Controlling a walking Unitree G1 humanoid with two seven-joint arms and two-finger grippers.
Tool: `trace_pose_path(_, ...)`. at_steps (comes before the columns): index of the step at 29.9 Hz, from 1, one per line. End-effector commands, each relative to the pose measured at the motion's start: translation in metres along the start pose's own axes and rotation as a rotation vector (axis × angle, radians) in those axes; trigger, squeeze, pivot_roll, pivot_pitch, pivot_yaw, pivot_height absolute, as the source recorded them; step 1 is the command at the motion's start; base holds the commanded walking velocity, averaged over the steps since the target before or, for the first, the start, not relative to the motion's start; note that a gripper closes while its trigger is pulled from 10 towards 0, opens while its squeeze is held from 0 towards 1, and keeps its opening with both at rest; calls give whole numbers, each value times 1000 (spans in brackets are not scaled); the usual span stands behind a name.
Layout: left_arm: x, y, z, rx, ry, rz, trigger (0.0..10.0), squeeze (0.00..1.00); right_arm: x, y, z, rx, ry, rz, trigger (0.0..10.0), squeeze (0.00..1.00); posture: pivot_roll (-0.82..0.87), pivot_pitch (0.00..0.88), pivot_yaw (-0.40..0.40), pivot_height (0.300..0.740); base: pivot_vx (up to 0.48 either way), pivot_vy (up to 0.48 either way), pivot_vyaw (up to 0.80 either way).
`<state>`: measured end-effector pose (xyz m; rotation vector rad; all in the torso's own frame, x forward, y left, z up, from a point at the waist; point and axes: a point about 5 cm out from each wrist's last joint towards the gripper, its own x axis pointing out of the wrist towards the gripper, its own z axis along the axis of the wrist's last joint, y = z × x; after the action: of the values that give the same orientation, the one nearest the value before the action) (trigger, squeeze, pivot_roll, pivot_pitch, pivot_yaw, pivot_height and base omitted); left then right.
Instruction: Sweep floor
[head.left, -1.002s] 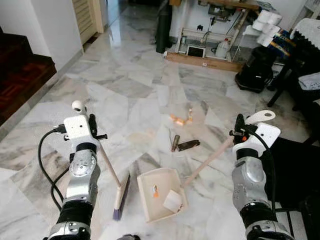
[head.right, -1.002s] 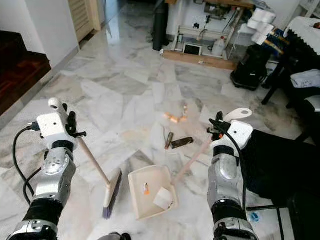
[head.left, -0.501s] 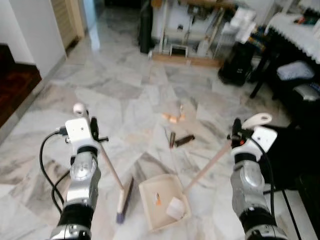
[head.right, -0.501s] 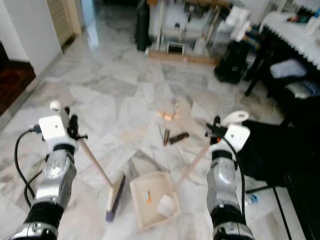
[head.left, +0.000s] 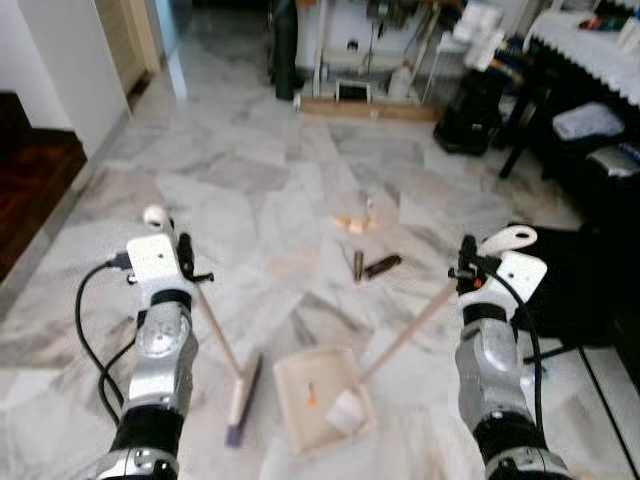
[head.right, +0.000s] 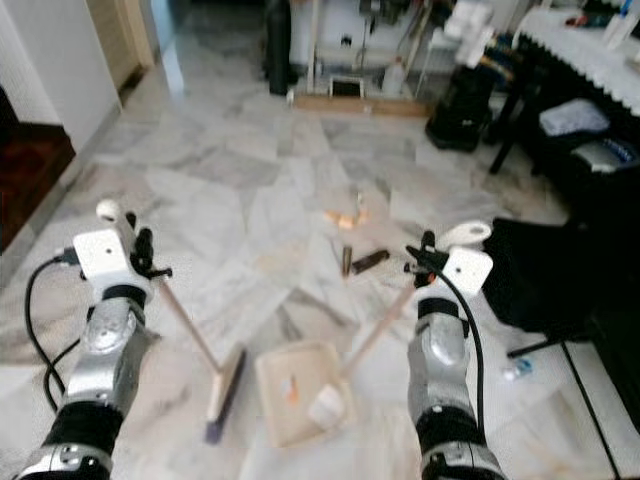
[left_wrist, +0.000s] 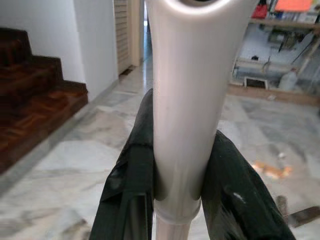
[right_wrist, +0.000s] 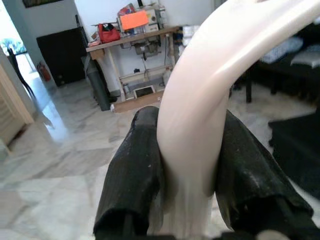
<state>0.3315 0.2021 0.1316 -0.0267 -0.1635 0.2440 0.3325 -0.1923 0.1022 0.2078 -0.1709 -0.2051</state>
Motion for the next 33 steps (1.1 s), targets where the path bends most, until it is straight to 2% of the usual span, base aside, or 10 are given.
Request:
trace_pose_path(1, 4, -9, 13, -17, -52, -24, 10000, 0, 3, -6, 9, 0, -42, -21, 10000, 0, 60, 85, -42, 740, 0, 337, 0)
trace_pose_path(11, 4, -9, 15, -20, -52, -23, 10000, 0, 3, -3, 9, -1, -39, -16, 10000, 0, 65, 98, -44, 740, 0, 333, 411)
trace_pose_path(13, 4, -9, 15, -21, -51, -23, 10000, 0, 3, -3, 8, -1, -38, -14, 10000, 0, 66, 99, -44, 740, 0, 330, -712)
trace_pose_path(19, 3, -9, 15, -21, -48, -26, 10000, 0, 3, -2, 8, 0, -36, -13, 10000, 0, 66, 105, -44, 740, 0, 317, 0)
trace_pose_path(33, 3, -9, 16, -20, -42, -26, 10000, 0, 2, 0, 6, 7, -30, -8, 10000, 0, 71, 112, -44, 740, 0, 304, 654)
